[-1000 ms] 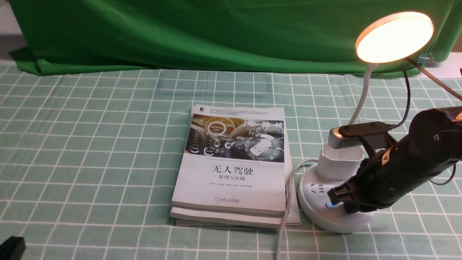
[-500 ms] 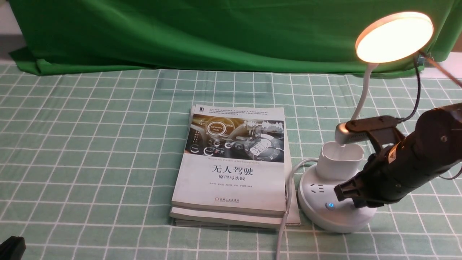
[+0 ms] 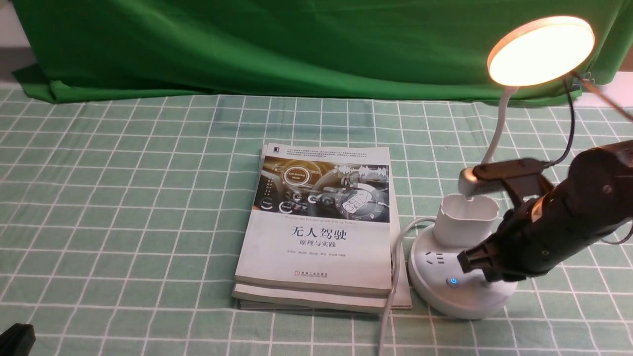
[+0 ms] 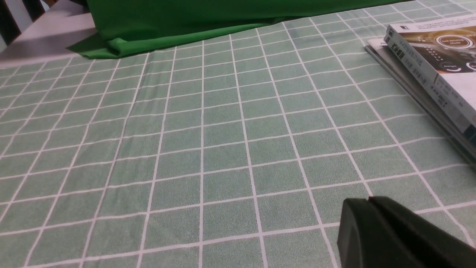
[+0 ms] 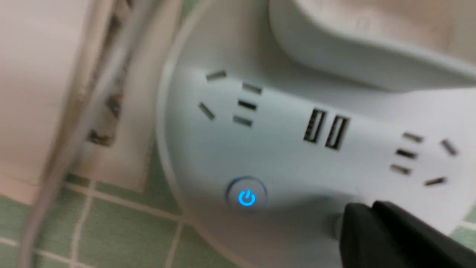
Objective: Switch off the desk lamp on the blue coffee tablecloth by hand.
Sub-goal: 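Press the power button on the lamp base to turn the lamp off with the right gripper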
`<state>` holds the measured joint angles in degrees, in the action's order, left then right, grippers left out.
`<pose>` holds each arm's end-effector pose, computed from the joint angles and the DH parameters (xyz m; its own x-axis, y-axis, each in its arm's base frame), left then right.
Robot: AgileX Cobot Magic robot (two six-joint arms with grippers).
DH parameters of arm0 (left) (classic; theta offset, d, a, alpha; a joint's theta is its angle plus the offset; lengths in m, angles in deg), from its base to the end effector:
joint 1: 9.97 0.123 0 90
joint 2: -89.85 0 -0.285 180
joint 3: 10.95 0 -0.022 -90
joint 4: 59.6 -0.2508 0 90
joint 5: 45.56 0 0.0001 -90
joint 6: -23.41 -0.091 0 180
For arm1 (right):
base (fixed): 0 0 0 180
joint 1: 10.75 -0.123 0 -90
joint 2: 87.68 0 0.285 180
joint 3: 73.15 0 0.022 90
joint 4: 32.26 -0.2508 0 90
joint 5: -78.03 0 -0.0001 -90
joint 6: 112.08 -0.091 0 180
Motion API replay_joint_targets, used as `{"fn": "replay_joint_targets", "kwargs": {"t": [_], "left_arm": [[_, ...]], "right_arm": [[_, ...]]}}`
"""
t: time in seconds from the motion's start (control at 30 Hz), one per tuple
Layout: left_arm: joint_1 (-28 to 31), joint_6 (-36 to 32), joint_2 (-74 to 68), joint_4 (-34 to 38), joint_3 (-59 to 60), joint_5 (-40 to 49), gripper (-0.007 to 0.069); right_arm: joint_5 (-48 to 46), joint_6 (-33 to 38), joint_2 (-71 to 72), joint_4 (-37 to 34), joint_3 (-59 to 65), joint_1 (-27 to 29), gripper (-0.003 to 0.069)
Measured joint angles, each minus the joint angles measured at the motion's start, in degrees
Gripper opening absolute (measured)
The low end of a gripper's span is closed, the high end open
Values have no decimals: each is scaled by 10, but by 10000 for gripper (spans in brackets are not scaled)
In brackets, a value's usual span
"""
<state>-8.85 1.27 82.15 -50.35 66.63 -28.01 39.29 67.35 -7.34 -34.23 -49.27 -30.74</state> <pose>0.0545 -0.0034 0.1838 -0.2061 0.2260 -0.9521 0.0773 0.9737 0.2144 0.2781 0.1033 0.1970 -0.9073 -0.2909 -0.3037 -0.3148 0.9486 0.0317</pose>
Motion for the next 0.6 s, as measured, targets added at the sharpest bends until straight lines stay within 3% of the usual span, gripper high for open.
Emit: {"fn": "replay_joint_targets", "kwargs": {"t": [0.6], "left_arm": [[0,0,0,0,0,0,0]], "right_arm": [[26,1,-46,-1,-6,0,38]]}}
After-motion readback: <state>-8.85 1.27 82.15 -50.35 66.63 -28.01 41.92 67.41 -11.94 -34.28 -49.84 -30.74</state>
